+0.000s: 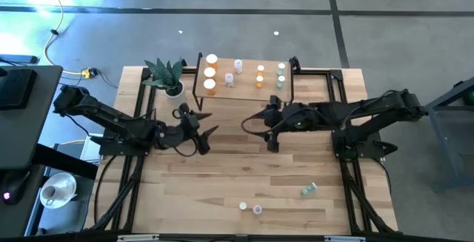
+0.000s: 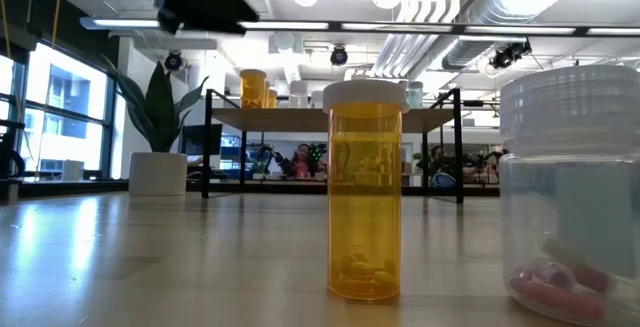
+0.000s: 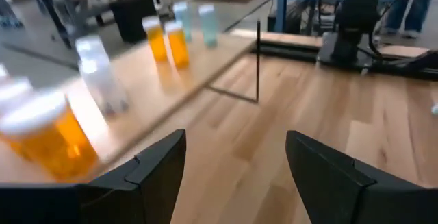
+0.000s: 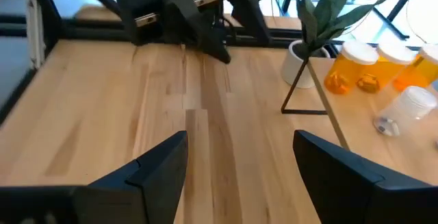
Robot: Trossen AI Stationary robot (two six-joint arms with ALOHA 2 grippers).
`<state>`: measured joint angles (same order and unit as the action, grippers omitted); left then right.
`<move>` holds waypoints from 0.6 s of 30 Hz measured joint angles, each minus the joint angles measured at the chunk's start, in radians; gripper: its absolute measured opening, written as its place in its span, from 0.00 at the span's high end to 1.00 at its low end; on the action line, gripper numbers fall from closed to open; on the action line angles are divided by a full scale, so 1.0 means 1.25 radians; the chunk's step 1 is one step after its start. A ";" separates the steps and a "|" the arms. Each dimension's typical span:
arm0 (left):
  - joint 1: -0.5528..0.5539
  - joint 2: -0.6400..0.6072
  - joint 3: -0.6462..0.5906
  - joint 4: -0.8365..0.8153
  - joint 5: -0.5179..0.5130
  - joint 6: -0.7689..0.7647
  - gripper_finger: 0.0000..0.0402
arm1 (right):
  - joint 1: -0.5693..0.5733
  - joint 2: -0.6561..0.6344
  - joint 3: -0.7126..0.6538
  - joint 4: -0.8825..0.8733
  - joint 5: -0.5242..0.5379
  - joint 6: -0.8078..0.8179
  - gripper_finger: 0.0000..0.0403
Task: Pick and place medicine bottles onto shelf by color
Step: Put the large orange pill bottle aligned with the other large orange pill bottles on the shelf
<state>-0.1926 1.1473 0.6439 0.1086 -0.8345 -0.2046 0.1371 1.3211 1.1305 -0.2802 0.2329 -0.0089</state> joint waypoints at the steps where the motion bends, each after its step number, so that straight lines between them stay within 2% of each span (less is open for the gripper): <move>1: -0.007 0.001 -0.019 0.005 -0.008 -0.025 0.40 | 0.000 0.013 0.000 0.011 0.000 -0.014 0.36; 4: -0.026 0.001 -0.069 0.019 -0.031 -0.089 0.40 | -0.002 0.046 0.000 0.056 0.001 -0.053 0.36; 8: -0.044 0.001 -0.105 0.024 -0.020 -0.157 0.40 | -0.018 0.090 0.000 0.137 0.001 -0.082 0.36; 16: -0.081 0.001 -0.141 0.030 -0.008 -0.160 0.40 | -0.084 0.169 0.000 0.279 0.001 -0.102 0.36; 18: -0.084 0.001 -0.141 0.033 0.020 -0.133 0.40 | -0.099 0.194 0.000 0.320 0.000 -0.101 0.36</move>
<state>-0.2974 1.1484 0.4671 0.1501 -0.8095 -0.3710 0.0137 1.5639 1.1301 0.1202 0.2335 -0.1357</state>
